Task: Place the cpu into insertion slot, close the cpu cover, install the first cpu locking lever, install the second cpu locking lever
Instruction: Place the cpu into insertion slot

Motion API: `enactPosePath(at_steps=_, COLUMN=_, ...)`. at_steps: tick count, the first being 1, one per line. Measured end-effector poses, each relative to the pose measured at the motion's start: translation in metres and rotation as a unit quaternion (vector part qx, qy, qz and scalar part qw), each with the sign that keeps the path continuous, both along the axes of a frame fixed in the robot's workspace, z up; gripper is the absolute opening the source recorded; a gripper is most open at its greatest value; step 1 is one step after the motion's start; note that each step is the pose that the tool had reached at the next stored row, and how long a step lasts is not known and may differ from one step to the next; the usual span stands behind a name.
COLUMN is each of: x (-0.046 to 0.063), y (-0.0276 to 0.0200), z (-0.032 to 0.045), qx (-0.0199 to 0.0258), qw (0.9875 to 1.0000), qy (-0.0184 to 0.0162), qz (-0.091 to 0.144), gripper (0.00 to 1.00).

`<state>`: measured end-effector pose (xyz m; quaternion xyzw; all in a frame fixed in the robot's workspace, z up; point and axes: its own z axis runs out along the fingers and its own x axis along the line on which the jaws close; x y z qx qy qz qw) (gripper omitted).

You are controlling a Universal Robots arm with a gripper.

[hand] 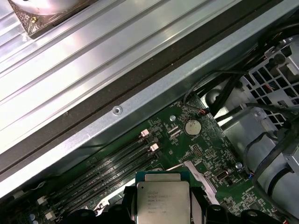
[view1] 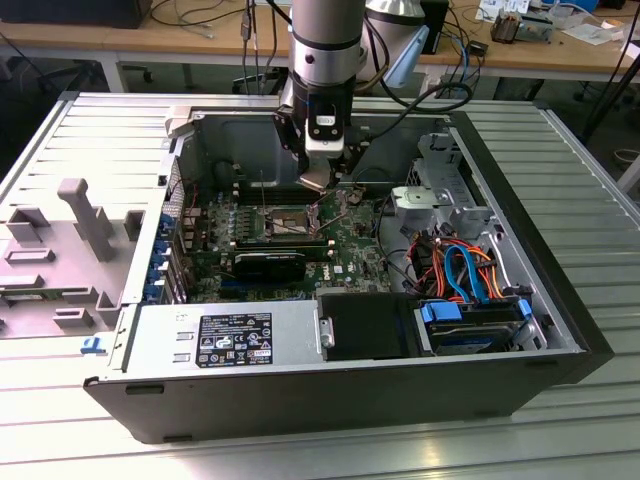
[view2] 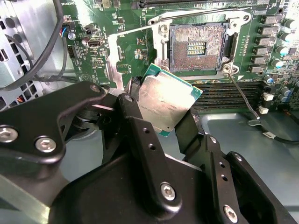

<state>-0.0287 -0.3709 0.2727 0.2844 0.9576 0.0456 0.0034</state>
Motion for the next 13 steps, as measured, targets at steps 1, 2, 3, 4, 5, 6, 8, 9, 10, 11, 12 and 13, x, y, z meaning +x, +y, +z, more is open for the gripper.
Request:
enactPosePath(at_steps=1, x=0.0000, y=0.0000, z=0.0000, qx=0.0000, qw=1.0000, qy=0.0000, qz=0.000, gripper=0.55)
enactPosePath(at_steps=2, x=0.0000, y=-0.0001, z=0.0000, qx=0.0000, qw=1.0000, qy=0.0000, qz=-0.001, gripper=0.55)
enactPosePath(at_steps=3, x=0.0000, y=-0.0002, z=-0.0001, qx=0.0000, qw=1.0000, qy=0.0000, qz=-0.001, gripper=0.55)
enactPosePath(at_steps=4, x=0.0000, y=-0.0002, z=-0.0001, qx=0.0000, qw=1.0000, qy=0.0000, qz=-0.001, gripper=0.55)
enactPosePath(at_steps=5, x=0.0000, y=-0.0003, z=-0.0001, qx=0.0000, qw=1.0000, qy=0.0000, qz=-0.002, gripper=0.55)
enactPosePath(at_steps=6, x=0.0000, y=-0.0004, z=-0.0001, qx=0.0000, qw=1.0000, qy=0.0000, qz=-0.002, gripper=0.55)
enactPosePath(at_steps=8, x=0.0000, y=-0.0005, z=-0.0002, qx=0.0000, qw=1.0000, qy=0.0000, qz=-0.002, gripper=0.55)
enactPosePath(at_steps=9, x=0.0000, y=-0.0005, z=-0.0002, qx=0.0000, qw=1.0000, qy=0.0000, qz=-0.003, gripper=0.55)
enactPosePath(at_steps=10, x=0.0000, y=-0.0006, z=-0.0002, qx=-0.0001, qw=1.0000, qy=0.0000, qz=-0.003, gripper=0.55)
enactPosePath(at_steps=11, x=0.0000, y=-0.0007, z=-0.0002, qx=0.0000, qw=1.0000, qy=0.0000, qz=-0.003, gripper=0.55)
enactPosePath(at_steps=12, x=0.0000, y=-0.0007, z=-0.0003, qx=0.0000, qw=1.0000, qy=0.0000, qz=-0.003, gripper=0.55)
enactPosePath(at_steps=13, x=0.0000, y=-0.0008, z=-0.0003, qx=0.0000, qw=1.0000, qy=0.0000, qz=-0.004, gripper=0.55)
